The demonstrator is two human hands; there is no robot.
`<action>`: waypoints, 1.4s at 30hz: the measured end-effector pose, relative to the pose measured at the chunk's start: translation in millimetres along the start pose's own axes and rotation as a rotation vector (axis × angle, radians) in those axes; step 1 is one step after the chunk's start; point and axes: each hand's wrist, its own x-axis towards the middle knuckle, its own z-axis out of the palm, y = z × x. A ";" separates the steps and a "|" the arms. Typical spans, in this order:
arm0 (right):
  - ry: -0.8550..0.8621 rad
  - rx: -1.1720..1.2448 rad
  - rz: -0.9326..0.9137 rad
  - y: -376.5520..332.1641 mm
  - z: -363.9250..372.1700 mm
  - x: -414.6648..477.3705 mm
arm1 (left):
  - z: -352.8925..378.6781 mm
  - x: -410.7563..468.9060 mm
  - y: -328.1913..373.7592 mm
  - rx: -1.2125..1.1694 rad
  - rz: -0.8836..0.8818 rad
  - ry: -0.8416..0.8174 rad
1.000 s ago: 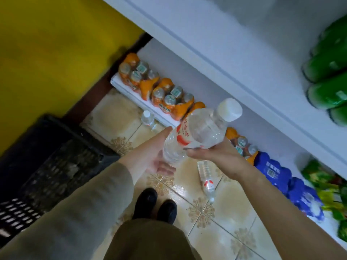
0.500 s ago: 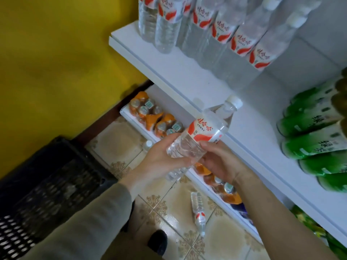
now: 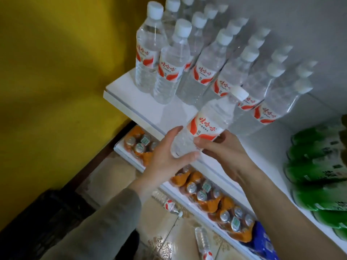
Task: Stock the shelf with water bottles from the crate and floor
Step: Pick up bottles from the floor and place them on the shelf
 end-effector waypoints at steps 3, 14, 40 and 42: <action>0.063 -0.016 -0.073 -21.2 5.2 30.3 | -10.3 38.0 6.7 0.081 -0.001 -0.015; 0.078 0.072 -0.190 -35.0 19.1 85.9 | -12.1 99.2 10.1 -0.028 -0.056 0.114; 0.146 -0.139 -0.150 -42.0 20.2 108.9 | 8.7 117.7 14.8 -0.150 -0.018 0.417; 0.149 -0.129 -0.158 -42.1 22.0 107.9 | 6.0 117.9 15.0 -0.126 0.003 0.401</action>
